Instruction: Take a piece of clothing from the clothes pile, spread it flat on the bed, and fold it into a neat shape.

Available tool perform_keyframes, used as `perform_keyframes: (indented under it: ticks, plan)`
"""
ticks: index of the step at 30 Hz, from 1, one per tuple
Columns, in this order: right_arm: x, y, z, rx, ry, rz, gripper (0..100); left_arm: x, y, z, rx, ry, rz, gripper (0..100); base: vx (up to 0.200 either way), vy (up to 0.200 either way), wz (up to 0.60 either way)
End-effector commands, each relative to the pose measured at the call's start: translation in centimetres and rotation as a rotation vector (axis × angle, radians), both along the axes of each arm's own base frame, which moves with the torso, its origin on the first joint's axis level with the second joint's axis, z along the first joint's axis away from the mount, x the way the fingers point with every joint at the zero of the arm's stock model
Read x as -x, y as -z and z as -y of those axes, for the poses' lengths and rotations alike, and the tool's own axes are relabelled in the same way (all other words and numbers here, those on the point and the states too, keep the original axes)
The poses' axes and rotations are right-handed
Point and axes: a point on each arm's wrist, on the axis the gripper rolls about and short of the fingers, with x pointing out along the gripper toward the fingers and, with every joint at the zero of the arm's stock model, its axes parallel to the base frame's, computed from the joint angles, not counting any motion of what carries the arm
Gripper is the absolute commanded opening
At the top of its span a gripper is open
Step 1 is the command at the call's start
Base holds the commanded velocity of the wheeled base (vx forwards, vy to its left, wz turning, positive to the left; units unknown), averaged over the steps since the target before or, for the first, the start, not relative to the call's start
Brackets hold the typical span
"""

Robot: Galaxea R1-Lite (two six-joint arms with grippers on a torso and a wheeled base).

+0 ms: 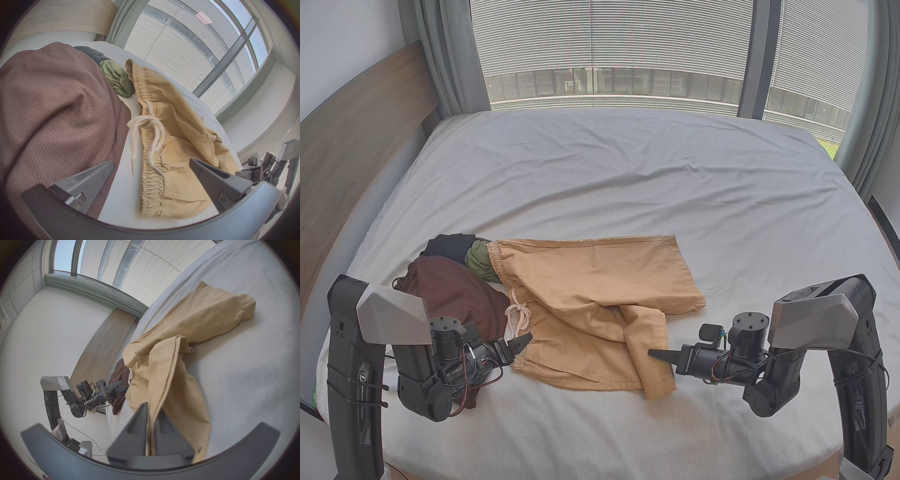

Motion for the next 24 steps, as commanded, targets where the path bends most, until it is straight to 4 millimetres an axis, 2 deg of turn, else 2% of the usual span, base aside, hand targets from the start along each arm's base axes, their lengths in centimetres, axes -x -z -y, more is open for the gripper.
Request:
perform_keyframes:
  ticks: [1, 10, 15, 24]
  plan:
    - [-0.4, -1.2, 0.9, -0.010, 0.030, 0.026, 0, 0.0, 0.1, 0.1, 0.000, 0.002, -0.004, 100, 0.000, 0.000, 0.00]
    - [0.0, -3.3, 4.1, -0.002, 0.109, 0.035, 0, 0.1, 0.1, 0.2, 0.000, 0.006, -0.002, 100, 0.000, 0.000, 0.00]
    - [0.3, -2.9, 5.7, 0.012, 0.151, 0.004, 0, 0.2, 0.5, 0.6, -0.003, 0.016, -0.013, 100, 0.000, 0.000, 0.00]
    - [2.9, -1.2, 9.5, 0.104, 0.232, -0.090, 0, 0.3, 0.9, 0.8, -0.006, 0.025, -0.024, 100, 0.000, 0.000, 0.00]
